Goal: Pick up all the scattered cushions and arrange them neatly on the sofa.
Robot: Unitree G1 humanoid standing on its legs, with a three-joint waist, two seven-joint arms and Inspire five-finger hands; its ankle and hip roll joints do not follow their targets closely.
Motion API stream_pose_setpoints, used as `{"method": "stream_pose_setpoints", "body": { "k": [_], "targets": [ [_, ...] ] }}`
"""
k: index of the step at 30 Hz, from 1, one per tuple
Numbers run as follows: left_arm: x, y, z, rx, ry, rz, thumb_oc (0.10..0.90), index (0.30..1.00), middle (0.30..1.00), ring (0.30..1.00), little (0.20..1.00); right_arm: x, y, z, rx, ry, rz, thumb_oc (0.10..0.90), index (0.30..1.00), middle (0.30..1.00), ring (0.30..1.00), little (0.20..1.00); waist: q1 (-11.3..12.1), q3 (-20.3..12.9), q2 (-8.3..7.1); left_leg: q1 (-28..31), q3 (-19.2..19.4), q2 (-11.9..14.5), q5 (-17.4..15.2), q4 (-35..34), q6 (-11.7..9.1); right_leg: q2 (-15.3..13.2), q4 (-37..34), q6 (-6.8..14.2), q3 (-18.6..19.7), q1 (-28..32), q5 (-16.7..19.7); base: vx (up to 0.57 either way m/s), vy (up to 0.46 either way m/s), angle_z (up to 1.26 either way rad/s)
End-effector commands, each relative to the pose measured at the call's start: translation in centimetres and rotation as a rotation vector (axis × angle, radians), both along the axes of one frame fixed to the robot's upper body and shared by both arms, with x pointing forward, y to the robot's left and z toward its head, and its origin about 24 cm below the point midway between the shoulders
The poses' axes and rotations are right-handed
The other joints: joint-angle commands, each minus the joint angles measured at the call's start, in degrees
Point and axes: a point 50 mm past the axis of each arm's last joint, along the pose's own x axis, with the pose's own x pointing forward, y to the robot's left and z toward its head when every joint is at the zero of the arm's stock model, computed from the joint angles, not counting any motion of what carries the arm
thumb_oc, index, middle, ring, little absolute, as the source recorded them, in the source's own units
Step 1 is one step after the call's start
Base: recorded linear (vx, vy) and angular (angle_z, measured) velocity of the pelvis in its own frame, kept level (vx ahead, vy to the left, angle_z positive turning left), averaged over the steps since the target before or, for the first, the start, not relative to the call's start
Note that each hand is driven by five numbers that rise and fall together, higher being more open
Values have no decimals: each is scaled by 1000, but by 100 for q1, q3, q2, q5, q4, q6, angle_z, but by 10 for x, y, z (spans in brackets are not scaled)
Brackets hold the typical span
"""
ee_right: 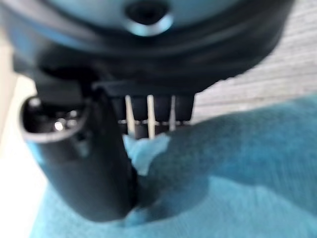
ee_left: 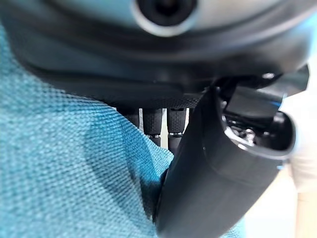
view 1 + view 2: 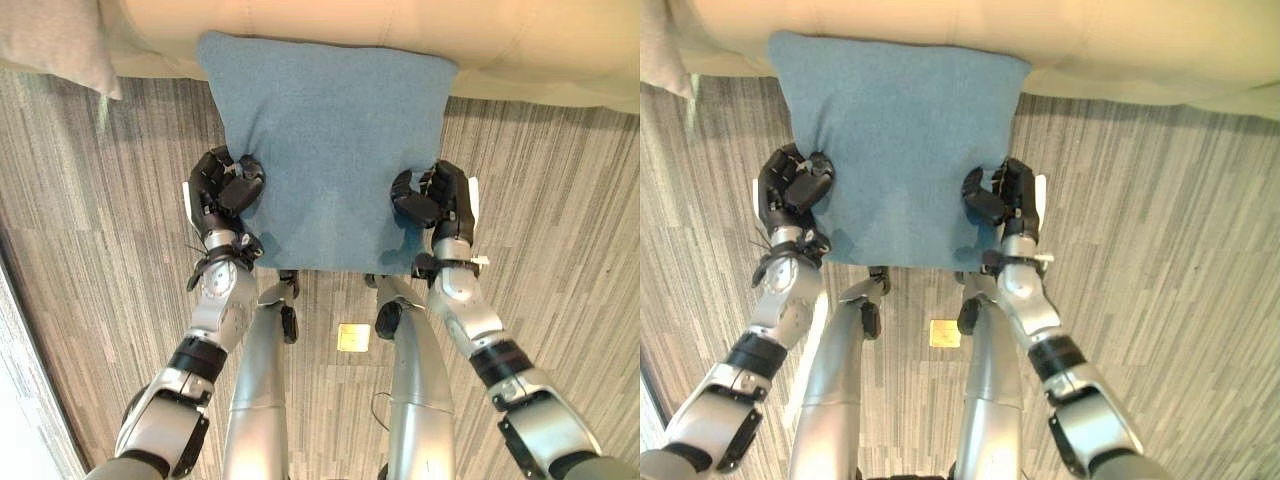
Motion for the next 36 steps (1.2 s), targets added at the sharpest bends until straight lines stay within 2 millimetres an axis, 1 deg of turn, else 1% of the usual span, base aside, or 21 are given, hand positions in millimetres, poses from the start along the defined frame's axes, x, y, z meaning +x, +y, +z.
{"method": "stream_pose_setpoints", "body": {
  "k": [1,2,5,6,7,8,9,13,15,18,19,20,24,25,27,28,30,33,34,35,36],
  "targets": [
    [-24,-75,31,111,-288,-321,400,300,300,300,300,-30,47,50,-12,-351,259,400,300,300,300,300,209,-727,280,601,-894,-370,168,-1060,-408,231,86,459,-237,921,-1067,14,-36,14],
    [-24,-75,30,111,-286,-322,400,300,300,300,300,-30,47,49,-11,-349,258,400,300,300,300,300,211,-723,283,632,-898,-368,174,-1078,-410,234,68,458,-243,953,-1061,30,-30,14],
    [-40,-75,8,145,-240,-374,400,300,300,300,300,-48,40,26,-5,-292,260,400,300,300,300,300,222,-885,268,1398,-929,-342,253,-1469,-453,272,-395,489,-347,1731,-1015,60,-52,12],
    [-44,-75,4,149,-228,-389,400,300,300,300,300,-52,38,23,-14,-288,258,400,300,300,300,300,216,-948,250,1677,-927,-324,283,-1623,-468,285,-536,504,-410,2002,-980,12,-53,4],
    [-47,-74,-2,167,-215,-397,400,300,300,300,300,-56,33,21,-28,-287,249,400,300,300,300,300,220,-1019,241,1865,-932,-324,470,-1780,-446,294,-723,469,-487,2216,-824,-15,-36,-1],
    [-47,-74,-2,167,-214,-397,400,300,300,300,300,-56,33,21,-28,-286,249,400,300,300,300,300,219,-1007,244,1892,-936,-323,479,-1799,-447,298,-743,469,-493,2245,-815,116,-53,3],
    [-56,-71,-16,210,-170,-421,400,300,300,300,300,-67,24,10,-45,-250,241,400,300,300,300,300,196,-1177,245,2672,-951,-303,502,-2171,-470,373,-1043,483,-619,2986,-837,197,-93,9],
    [-64,-67,-27,240,-129,-439,400,300,300,300,300,-74,15,6,-61,-236,232,400,300,300,300,300,210,-1418,233,3522,-997,-275,520,-2564,-505,539,-1493,457,-656,3886,-877,171,-115,7],
    [-67,-65,-31,258,-116,-446,400,300,300,300,300,-79,9,2,-49,-221,220,400,300,300,300,300,192,-1548,184,3891,-983,-238,507,-2554,-593,706,-1878,401,-620,4472,-909,160,-161,16],
    [-69,-63,-38,235,-86,-437,400,300,300,300,300,-85,3,-3,-44,-196,212,400,300,300,300,300,177,-1755,147,4105,-972,-216,475,-2440,-691,814,-2257,333,-705,4995,-990,129,-101,19],
    [-69,-63,-38,235,-87,-438,400,300,300,300,300,-85,2,-3,-44,-196,212,400,300,300,300,300,166,-1763,150,4093,-983,-223,503,-2455,-686,811,-2276,336,-719,4990,-967,153,-81,21],
    [-72,-63,-40,230,-79,-441,400,300,300,300,300,-89,-1,-4,-58,-194,211,400,300,300,300,300,191,-1834,122,4163,-962,-233,412,-2257,-716,842,-2314,285,-753,5228,-1033,98,-47,26],
    [-75,-68,-42,235,-73,-465,400,300,300,300,300,-93,-7,-3,-72,-197,194,400,300,300,300,300,179,-1947,91,4103,-877,-241,473,-2145,-741,812,-2449,288,-874,5484,-1081,129,-20,29],
    [-75,-70,-43,238,-69,-470,400,300,300,300,300,-93,-7,-3,-73,-197,188,400,300,300,300,300,179,-1966,86,4057,-774,-201,501,-2206,-731,815,-2458,297,-890,5532,-1103,76,22,30],
    [-71,-73,-41,260,-71,-465,400,300,300,300,300,-91,-9,0,-65,-210,161,400,300,300,300,300,158,-2045,42,3769,-405,-115,741,-2346,-631,847,-2566,316,-942,5659,-1102,172,46,29],
    [-68,-71,-37,263,-82,-450,400,300,300,300,300,-89,-7,2,-41,-217,153,400,300,300,300,300,197,-2132,49,3767,-227,-27,765,-2649,-531,913,-2498,342,-884,5667,-1119,256,84,34],
    [-71,-68,-41,266,-61,-444,400,300,300,300,300,-90,-3,3,-28,-220,171,400,300,300,300,300,199,-2230,41,3946,-273,-53,669,-2689,-450,884,-2388,403,-861,5755,-1180,272,110,6],
    [-73,-66,-46,264,-35,-449,400,300,300,300,300,-89,3,3,-19,-216,193,400,300,300,300,300,230,-2249,-13,4005,-171,-72,505,-2485,-342,792,-2149,422,-730,5801,-1273,179,123,-34],
    [-74,-65,-49,267,-23,-446,400,300,300,300,300,-88,6,3,-14,-217,206,400,300,300,300,300,264,-2284,-30,4070,-110,-89,429,-2448,-270,753,-2048,467,-647,5816,-1287,228,185,-40],
    [-77,-61,-54,270,1,-442,400,300,300,300,300,-89,10,3,-10,-215,227,400,300,300,300,300,315,-2312,-57,4308,-2,-113,263,-2468,-161,630,-1642,608,-563,5773,-1236,222,186,-35],
    [-77,-61,-54,270,0,-442,400,300,300,300,300,-89,10,3,-10,-215,227,400,300,300,300,300,320,-2323,-53,4298,1,-109,286,-2486,-158,635,-1650,606,-561,5756,-1218,256,257,-43]
  ]
}}
